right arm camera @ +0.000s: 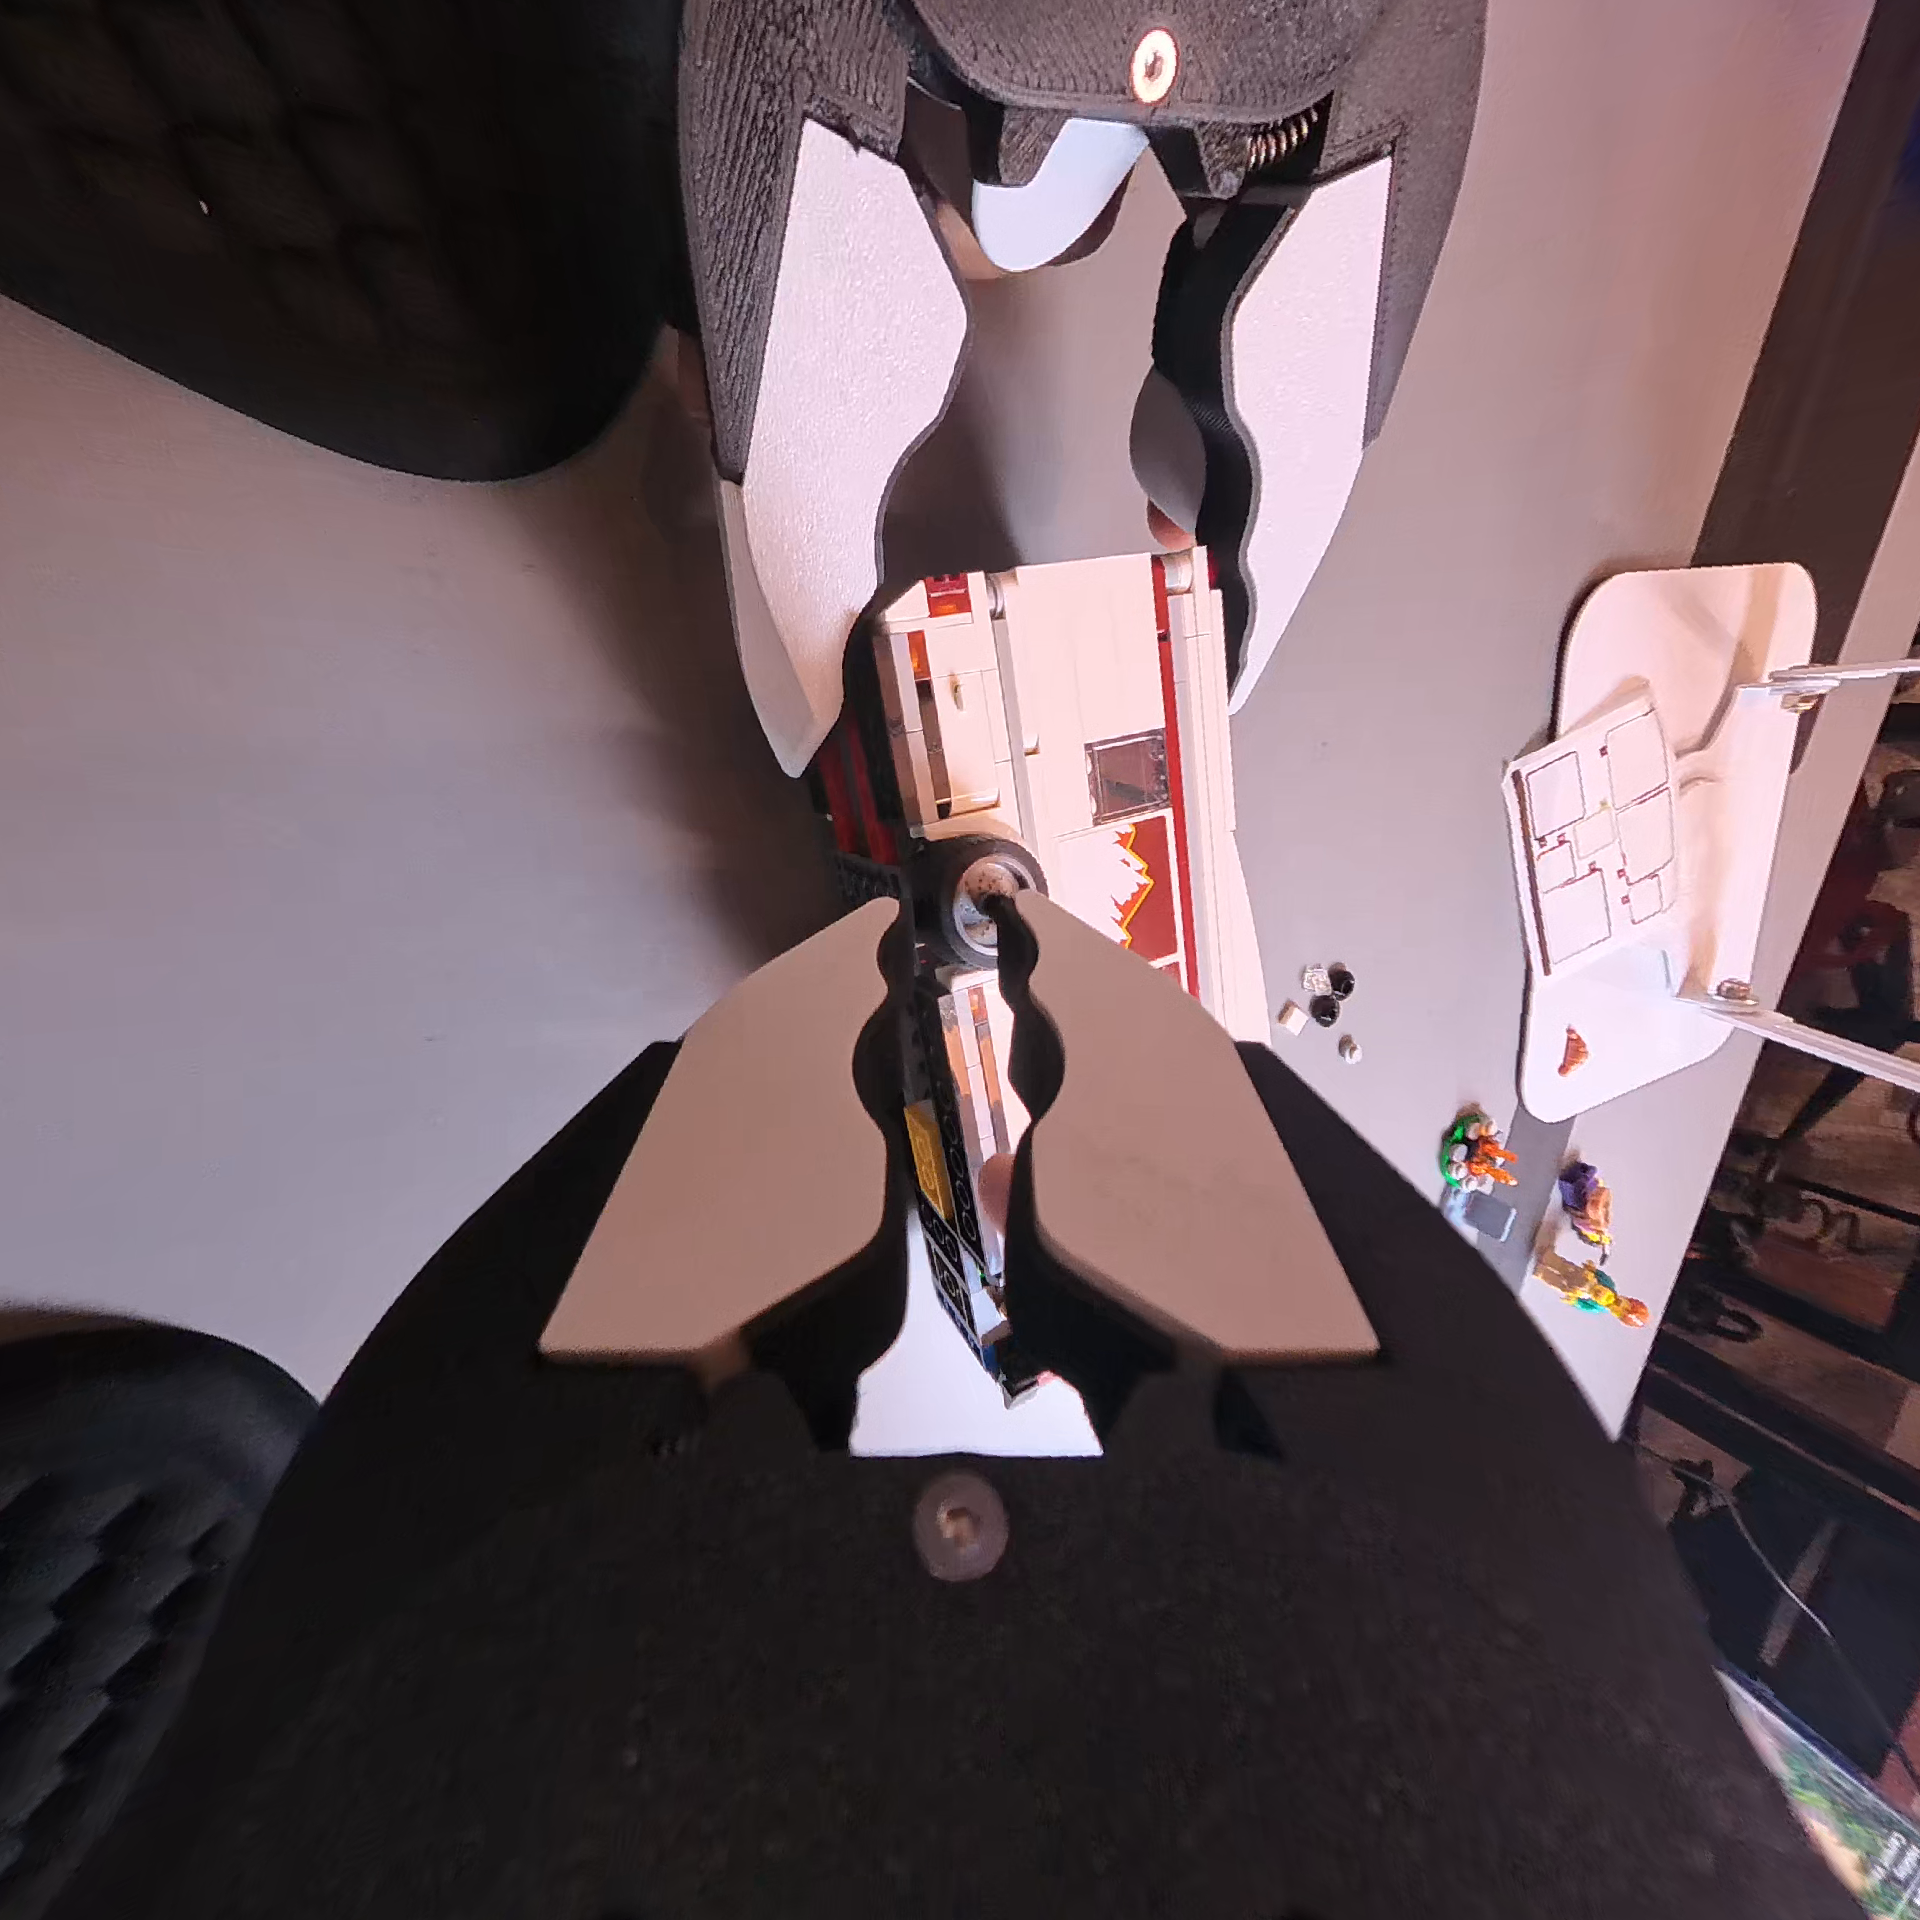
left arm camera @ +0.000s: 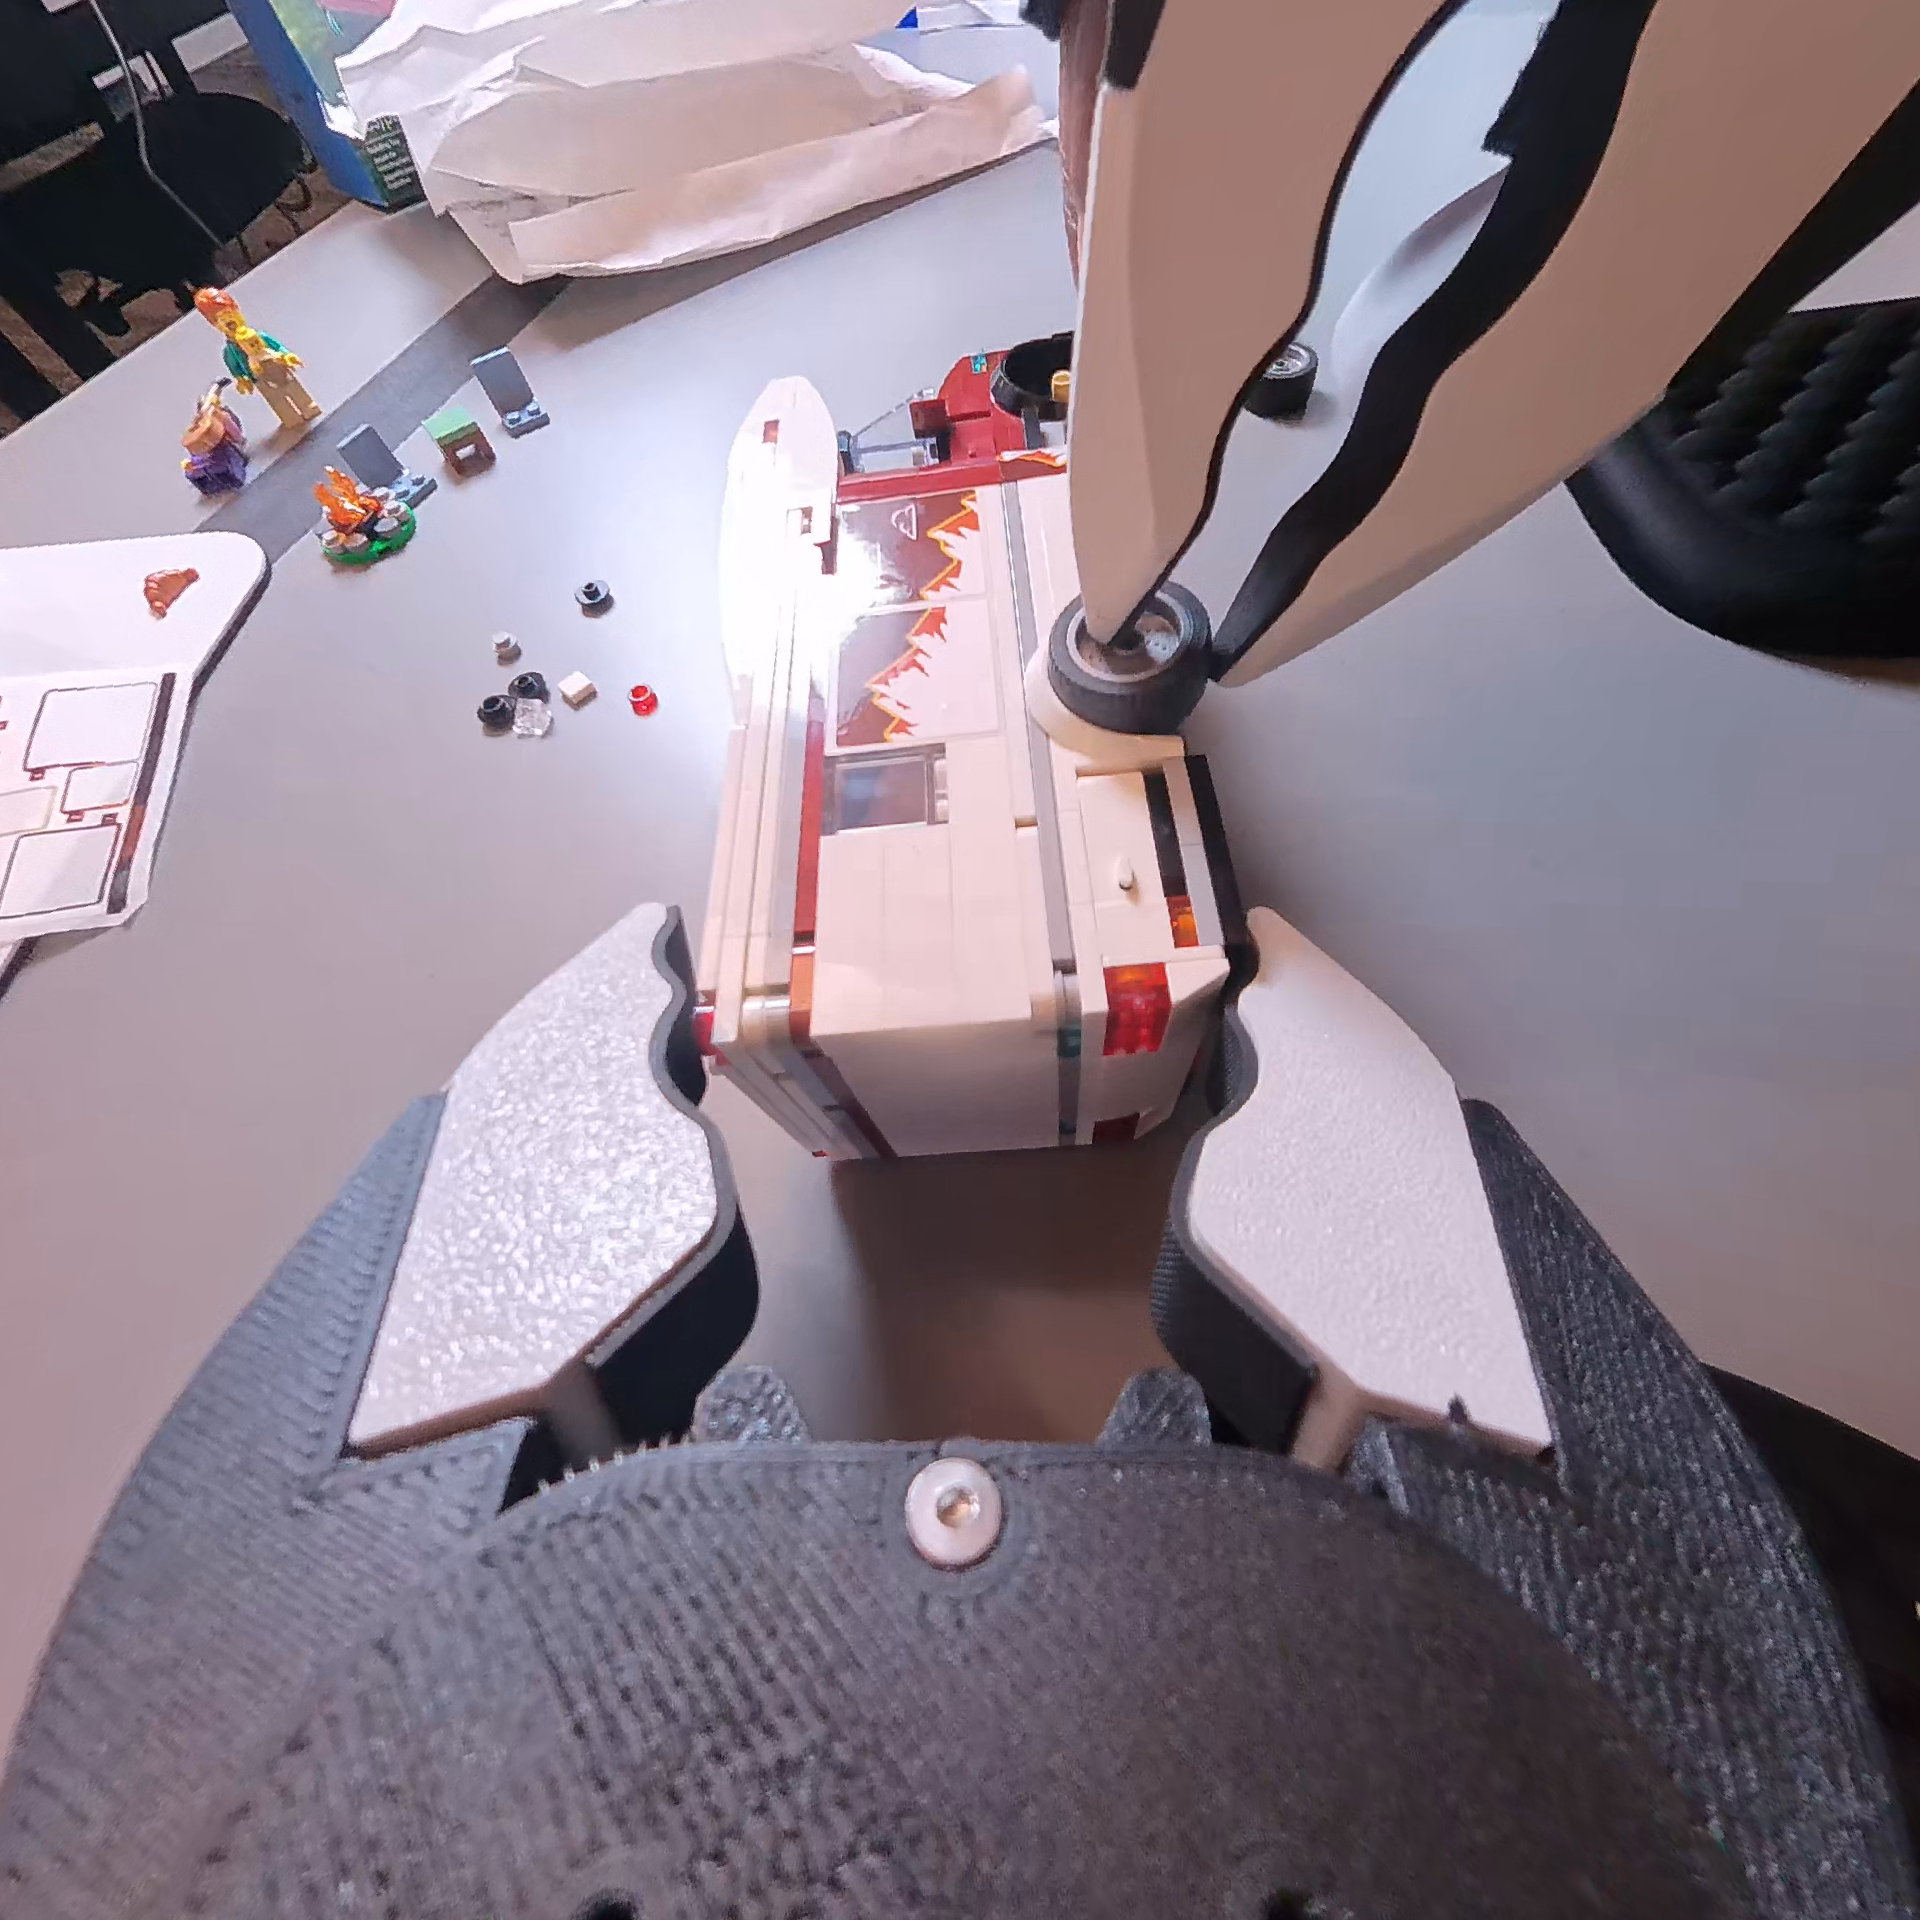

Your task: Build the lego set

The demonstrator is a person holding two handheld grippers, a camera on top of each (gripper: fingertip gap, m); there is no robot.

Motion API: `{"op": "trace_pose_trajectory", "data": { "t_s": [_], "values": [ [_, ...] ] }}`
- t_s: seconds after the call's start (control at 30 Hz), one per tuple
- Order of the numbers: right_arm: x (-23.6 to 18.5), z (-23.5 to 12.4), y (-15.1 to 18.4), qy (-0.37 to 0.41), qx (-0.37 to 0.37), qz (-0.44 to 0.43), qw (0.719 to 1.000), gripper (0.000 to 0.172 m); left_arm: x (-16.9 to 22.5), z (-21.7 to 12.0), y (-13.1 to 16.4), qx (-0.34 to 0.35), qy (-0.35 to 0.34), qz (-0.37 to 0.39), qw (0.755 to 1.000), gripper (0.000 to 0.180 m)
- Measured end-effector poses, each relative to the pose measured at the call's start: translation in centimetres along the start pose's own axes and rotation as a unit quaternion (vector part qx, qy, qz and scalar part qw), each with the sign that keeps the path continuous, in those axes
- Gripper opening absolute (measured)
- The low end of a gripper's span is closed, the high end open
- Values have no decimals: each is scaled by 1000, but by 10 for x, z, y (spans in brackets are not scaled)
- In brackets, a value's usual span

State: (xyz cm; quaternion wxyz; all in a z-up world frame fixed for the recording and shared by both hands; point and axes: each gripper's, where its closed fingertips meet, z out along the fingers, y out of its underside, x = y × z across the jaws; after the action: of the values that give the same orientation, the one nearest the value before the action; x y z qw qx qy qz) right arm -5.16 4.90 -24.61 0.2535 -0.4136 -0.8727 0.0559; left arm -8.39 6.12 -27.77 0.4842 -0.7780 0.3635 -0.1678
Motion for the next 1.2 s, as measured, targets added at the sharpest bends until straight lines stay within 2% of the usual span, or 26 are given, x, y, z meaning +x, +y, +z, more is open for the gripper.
{"op": "trace_pose_trajectory", "data": {
  "t_s": [0.03, 0.4, 0.53, 0.6, 0.67, 0.8, 0.87, 0.97, 1.2],
  "values": [
    [0, 0, 0, -3, -1, 2, 1000, 15, 0, 0, 0, 1, 0, 1, 1000, 97],
    [-2, 5, 3, 45, -13, -42, 998, 15, 0, 0, 1, 0, 4, -8, 1000, 97],
    [12, -22, 2, 30, 71, 54, 996, 22, -1, -1, 2, 5, 12, -7, 1000, 97],
    [26, -44, 25, 43, 84, 105, 990, 22, -2, -3, 2, 4, 17, -2, 1000, 97],
    [26, -56, 66, 35, 63, 150, 986, 22, -3, -4, 3, 6, 20, 4, 1000, 97],
    [-15, -54, 169, -25, -48, 221, 974, 22, -4, -7, 3, 9, 31, 16, 999, 97],
    [-38, -51, 198, -50, -70, 249, 965, 24, -4, -7, 4, 12, 34, 20, 999, 97],
    [-57, -45, 207, -55, -57, 260, 962, 26, -5, -9, 3, 16, 38, 32, 999, 97],
    [-64, -25, 212, -58, -58, 252, 964, 27, -15, -17, 7, 23, 39, 37, 998, 95]
  ]
}}
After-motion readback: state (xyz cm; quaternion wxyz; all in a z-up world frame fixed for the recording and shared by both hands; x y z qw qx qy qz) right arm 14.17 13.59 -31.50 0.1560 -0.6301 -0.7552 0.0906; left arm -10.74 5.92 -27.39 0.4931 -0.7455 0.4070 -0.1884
